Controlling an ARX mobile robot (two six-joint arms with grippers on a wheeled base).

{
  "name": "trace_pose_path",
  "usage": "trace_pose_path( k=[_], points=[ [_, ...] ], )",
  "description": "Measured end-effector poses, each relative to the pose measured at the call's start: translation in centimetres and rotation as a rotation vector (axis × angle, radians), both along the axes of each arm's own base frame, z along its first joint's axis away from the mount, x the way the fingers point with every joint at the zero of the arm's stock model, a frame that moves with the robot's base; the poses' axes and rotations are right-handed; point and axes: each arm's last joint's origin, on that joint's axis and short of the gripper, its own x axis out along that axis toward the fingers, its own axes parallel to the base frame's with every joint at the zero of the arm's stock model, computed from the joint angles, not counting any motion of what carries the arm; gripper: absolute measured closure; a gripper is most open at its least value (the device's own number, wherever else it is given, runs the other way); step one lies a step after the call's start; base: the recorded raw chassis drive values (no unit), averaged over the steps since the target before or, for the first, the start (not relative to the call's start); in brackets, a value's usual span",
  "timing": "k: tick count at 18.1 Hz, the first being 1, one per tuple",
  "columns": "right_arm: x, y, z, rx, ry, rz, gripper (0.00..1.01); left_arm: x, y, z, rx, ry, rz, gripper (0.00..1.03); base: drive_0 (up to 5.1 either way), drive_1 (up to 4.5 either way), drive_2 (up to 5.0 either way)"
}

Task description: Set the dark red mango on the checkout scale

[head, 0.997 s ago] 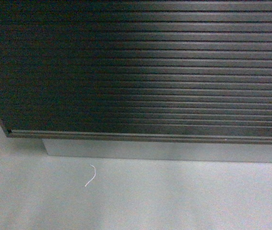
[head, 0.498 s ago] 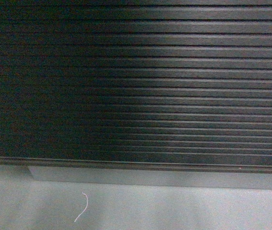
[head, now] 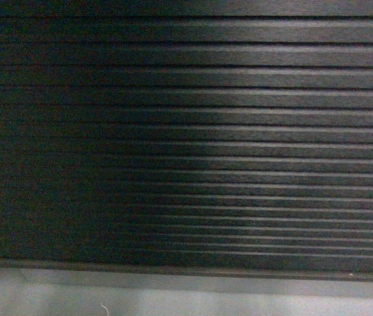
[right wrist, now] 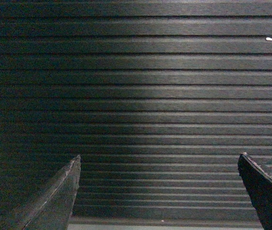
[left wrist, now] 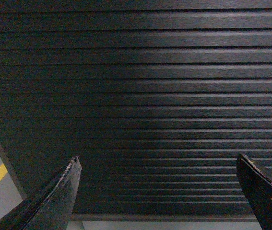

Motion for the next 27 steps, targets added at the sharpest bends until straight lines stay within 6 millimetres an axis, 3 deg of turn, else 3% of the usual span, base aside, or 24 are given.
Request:
trace_pose_path(
  k=[27],
  points=[
    [0.0, 0.0, 0.02, 0.0, -0.002, -0.001, 0.03, 0.0, 0.0, -0.01, 0.0, 0.001, 0.0, 0.05, 0.0, 0.0, 0.0]
  ],
)
